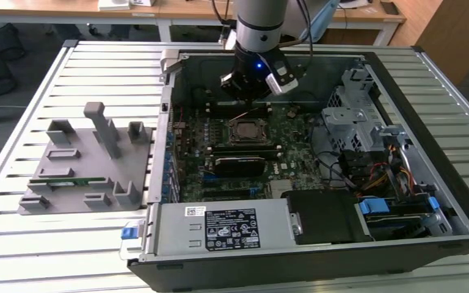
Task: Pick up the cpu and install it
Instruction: 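Install the first cpu locking lever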
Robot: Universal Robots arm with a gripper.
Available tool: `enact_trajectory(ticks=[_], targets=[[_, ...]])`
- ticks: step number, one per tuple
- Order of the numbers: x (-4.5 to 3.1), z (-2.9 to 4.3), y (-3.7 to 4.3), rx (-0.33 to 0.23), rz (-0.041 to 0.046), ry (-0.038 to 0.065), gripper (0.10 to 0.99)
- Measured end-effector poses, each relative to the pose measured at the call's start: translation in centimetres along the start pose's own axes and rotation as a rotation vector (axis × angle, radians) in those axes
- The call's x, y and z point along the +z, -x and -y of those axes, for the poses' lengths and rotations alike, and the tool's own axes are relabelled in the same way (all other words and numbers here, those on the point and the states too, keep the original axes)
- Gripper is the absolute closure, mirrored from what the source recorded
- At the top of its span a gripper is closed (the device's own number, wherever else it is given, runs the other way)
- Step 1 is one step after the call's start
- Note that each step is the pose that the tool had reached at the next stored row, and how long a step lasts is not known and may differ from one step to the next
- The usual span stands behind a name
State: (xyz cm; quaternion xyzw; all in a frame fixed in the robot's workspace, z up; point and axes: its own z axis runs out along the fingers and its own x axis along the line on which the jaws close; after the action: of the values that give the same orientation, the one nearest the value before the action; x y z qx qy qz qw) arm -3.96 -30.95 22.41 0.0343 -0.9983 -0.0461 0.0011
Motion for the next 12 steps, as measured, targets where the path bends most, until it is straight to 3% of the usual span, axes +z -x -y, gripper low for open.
enact_trajectory(ticks=[12], targets=[[0.58,-0.05,0.57,0.0,-0.0001,-0.001,0.98]])
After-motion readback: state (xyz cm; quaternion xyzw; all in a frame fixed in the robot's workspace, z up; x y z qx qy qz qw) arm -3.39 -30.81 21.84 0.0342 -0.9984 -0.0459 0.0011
